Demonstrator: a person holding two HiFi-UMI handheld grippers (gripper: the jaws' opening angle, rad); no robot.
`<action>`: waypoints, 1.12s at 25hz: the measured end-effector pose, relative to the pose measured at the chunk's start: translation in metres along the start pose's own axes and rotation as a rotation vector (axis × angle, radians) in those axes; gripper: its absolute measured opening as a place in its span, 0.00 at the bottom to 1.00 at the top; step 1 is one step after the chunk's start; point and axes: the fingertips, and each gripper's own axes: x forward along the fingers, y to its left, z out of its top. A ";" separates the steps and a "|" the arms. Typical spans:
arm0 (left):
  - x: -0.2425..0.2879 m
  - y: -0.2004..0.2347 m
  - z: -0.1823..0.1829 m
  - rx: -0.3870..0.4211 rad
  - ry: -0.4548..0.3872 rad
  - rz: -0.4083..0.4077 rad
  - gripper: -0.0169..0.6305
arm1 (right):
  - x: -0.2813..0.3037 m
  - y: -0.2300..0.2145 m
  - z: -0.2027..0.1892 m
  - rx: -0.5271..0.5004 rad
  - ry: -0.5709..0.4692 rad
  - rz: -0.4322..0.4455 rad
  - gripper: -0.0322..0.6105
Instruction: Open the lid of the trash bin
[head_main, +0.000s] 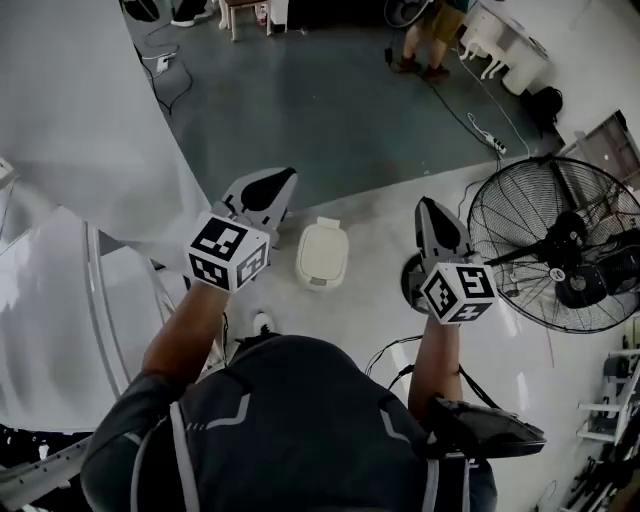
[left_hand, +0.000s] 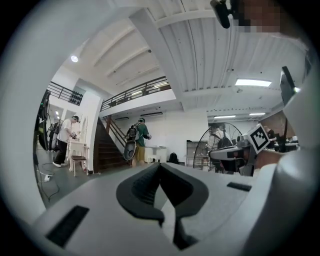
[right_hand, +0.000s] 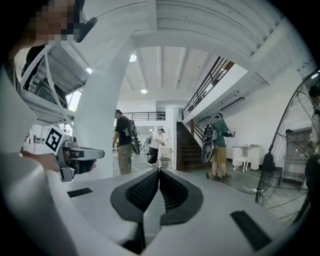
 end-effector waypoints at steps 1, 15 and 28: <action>0.001 0.012 0.000 0.009 0.001 0.008 0.04 | 0.010 0.002 0.000 0.008 -0.003 -0.002 0.09; 0.039 0.076 -0.064 -0.040 0.103 0.076 0.04 | 0.097 -0.015 -0.050 0.011 0.092 0.058 0.10; 0.091 0.061 -0.217 -0.109 0.398 0.192 0.04 | 0.137 -0.068 -0.196 0.037 0.335 0.168 0.10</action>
